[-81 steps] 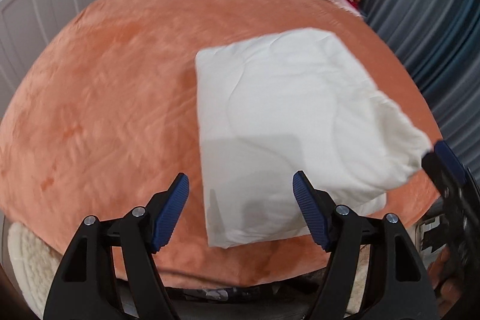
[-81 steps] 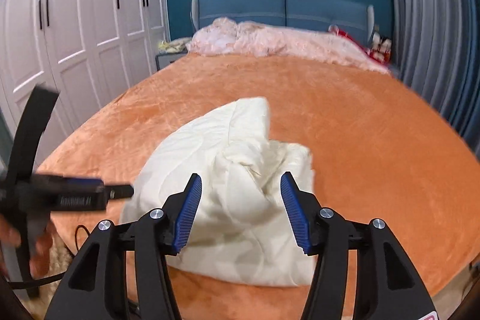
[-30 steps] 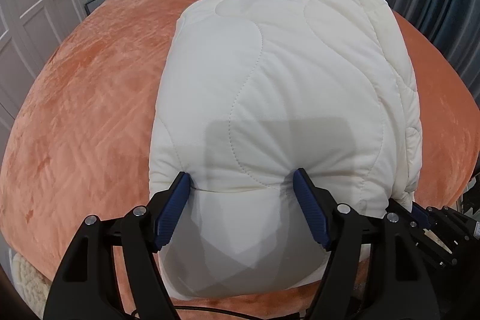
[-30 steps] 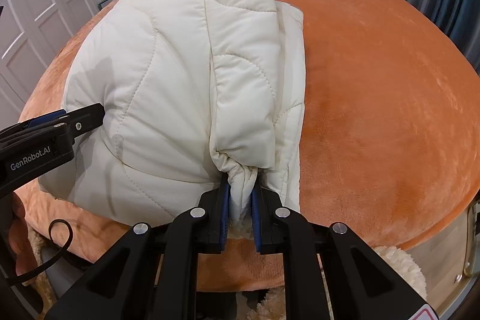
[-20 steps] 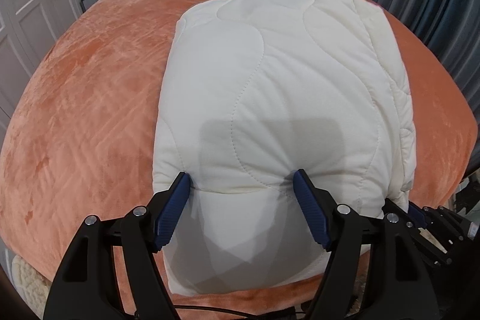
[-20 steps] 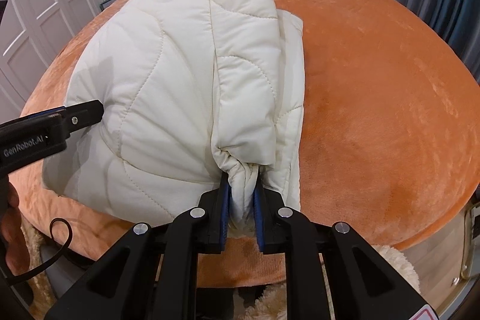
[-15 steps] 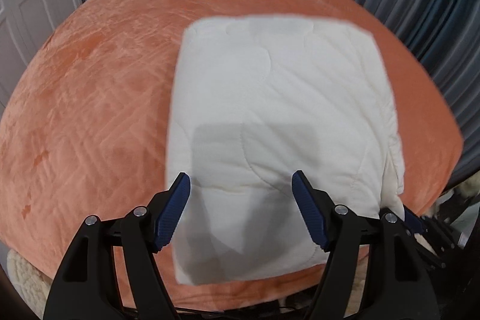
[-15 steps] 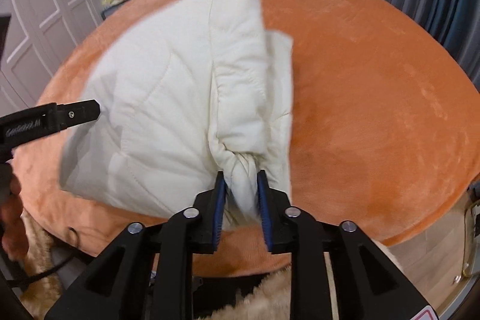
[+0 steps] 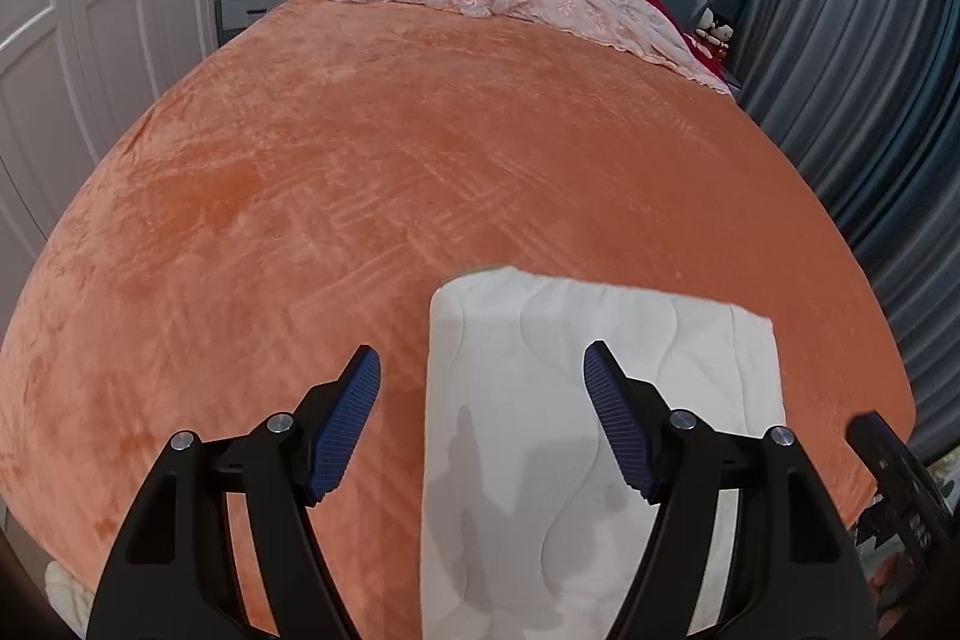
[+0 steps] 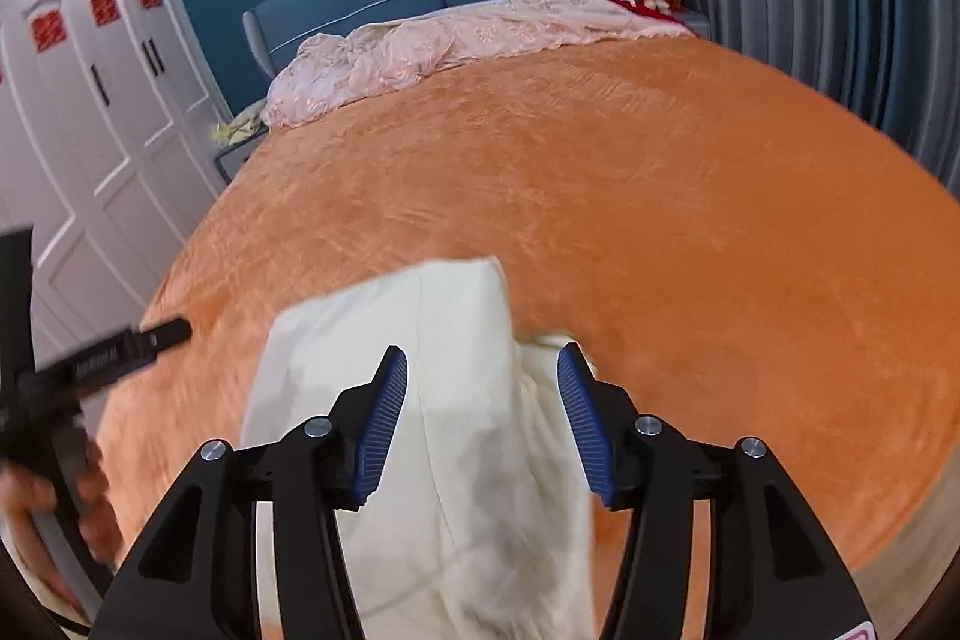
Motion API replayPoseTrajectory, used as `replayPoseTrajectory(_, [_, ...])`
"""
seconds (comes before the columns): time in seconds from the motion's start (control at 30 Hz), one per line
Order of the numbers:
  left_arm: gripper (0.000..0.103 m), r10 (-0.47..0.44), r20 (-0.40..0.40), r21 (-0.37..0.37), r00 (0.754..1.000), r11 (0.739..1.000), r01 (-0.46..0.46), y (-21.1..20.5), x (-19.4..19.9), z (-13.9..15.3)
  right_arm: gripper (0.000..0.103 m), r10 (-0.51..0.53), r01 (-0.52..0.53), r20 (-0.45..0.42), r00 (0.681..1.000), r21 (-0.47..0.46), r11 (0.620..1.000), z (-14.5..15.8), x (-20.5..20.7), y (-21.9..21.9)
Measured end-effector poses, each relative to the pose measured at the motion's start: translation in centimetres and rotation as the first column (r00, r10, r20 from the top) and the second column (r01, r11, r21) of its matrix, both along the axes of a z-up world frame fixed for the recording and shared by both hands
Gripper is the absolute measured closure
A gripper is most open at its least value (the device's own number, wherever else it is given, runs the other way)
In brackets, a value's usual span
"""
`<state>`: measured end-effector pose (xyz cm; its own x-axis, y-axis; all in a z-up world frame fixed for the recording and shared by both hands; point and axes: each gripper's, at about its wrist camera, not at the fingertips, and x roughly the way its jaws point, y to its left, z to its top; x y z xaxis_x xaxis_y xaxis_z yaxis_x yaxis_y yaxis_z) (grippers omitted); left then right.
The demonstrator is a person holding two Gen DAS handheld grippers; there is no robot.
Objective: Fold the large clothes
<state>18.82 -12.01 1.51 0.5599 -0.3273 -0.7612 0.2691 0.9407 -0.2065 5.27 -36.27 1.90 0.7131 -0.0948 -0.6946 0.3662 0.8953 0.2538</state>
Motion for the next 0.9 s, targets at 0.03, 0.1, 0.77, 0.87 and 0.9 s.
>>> replayPoseTrajectory(0.03, [0.035, -0.001, -0.008, -0.001, 1.0, 1.0, 0.001, -0.3, 0.5, -0.2, 0.051, -0.001, 0.002, -0.01, 1.0, 0.026, 1.0, -0.5, 1.2, -0.2])
replayPoseTrajectory(0.1, [0.035, -0.001, -0.015, 0.005, 1.0, 1.0, 0.002, -0.7, 1.1, -0.5, 0.051, -0.006, 0.008, -0.032, 0.999, 0.066, 0.998, -1.7, 2.9, -0.7])
replayPoseTrajectory(0.77, [0.035, -0.068, -0.128, 0.069, 0.989, 0.995, 0.077, -8.3, 3.6, -7.7, 0.097, -0.124, 0.117, -0.109, 0.986, -0.064, 0.991, -9.8, 3.2, -2.1])
replayPoseTrajectory(0.87, [0.035, -0.065, -0.1, 0.13, 0.993, 0.988, 0.078, -9.9, 3.5, -8.6, 0.096, -0.119, 0.113, -0.127, 0.985, -0.055, 0.992, -11.4, 3.4, -2.8])
replayPoseTrajectory(0.9, [0.035, -0.066, -0.092, 0.148, 0.994, 0.986, 0.079, -10.3, 3.5, -9.0, 0.095, -0.117, 0.111, -0.132, 0.984, -0.051, 0.993, -11.8, 3.5, -2.9])
